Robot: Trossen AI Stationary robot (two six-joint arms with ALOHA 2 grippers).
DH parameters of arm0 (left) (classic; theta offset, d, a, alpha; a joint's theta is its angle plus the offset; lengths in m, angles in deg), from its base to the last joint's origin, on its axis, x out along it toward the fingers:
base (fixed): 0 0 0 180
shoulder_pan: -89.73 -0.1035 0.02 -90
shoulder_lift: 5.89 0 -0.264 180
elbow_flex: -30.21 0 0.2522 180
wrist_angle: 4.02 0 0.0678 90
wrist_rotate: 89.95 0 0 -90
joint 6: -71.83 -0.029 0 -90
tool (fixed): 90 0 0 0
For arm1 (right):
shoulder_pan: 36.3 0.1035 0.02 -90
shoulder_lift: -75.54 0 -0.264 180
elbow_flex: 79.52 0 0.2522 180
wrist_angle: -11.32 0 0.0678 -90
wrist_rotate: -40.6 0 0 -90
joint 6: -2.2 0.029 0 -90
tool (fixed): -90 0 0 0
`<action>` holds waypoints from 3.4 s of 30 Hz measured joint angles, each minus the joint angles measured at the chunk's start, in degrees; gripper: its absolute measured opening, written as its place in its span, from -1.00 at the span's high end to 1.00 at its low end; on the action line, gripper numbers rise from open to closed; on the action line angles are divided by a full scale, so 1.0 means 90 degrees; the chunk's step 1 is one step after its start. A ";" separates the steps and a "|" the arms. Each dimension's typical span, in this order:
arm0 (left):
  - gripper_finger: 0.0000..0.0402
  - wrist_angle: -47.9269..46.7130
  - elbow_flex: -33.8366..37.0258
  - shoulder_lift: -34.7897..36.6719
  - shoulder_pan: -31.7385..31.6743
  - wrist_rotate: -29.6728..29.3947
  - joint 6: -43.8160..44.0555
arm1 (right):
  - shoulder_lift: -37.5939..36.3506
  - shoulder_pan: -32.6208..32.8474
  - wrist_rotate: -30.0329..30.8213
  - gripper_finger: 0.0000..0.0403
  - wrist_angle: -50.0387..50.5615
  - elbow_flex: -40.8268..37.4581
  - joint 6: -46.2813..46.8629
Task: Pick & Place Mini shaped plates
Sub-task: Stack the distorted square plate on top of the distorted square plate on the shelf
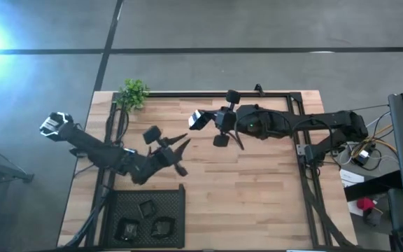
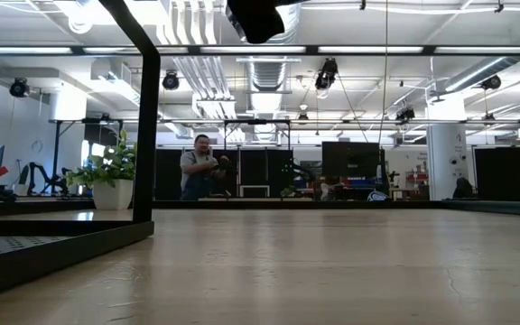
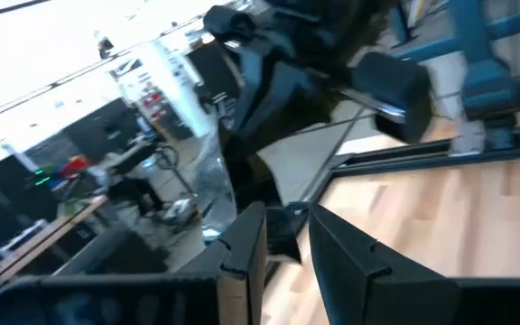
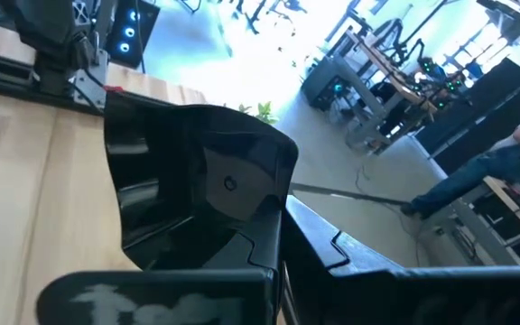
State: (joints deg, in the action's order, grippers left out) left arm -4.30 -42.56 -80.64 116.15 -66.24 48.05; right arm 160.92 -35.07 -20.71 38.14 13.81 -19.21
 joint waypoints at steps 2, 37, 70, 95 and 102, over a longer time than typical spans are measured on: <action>0.58 -0.0001 -0.0114 -0.0133 -0.0131 -0.0118 -0.0006 | 0.0000 -0.0014 -0.0002 0.96 -0.0001 -0.0001 -0.0005; 0.67 -0.0020 -0.0504 -0.0803 -0.1270 -0.0605 0.0013 | 0.0000 -0.0014 -0.0015 0.96 -0.0005 0.0000 -0.0145; 1.00 -0.0044 -0.0497 -0.0803 -0.1297 -0.0826 0.0044 | 0.0000 -0.0009 -0.0024 0.96 -0.0013 0.0001 0.0093; 1.00 -0.0405 -0.0512 -0.0719 -0.1293 -0.0934 0.0646 | -0.0017 0.0137 -0.0002 0.36 0.0002 0.0001 0.0018; 1.00 -0.1113 -0.0514 -0.0716 -0.1295 -0.0928 0.1380 | -0.0053 0.0363 -0.0002 0.27 0.0013 0.0090 -0.0026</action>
State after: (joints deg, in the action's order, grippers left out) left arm -14.31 -47.19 -87.08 104.49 -74.60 60.47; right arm 160.45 -31.81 -20.73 38.26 14.62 -19.45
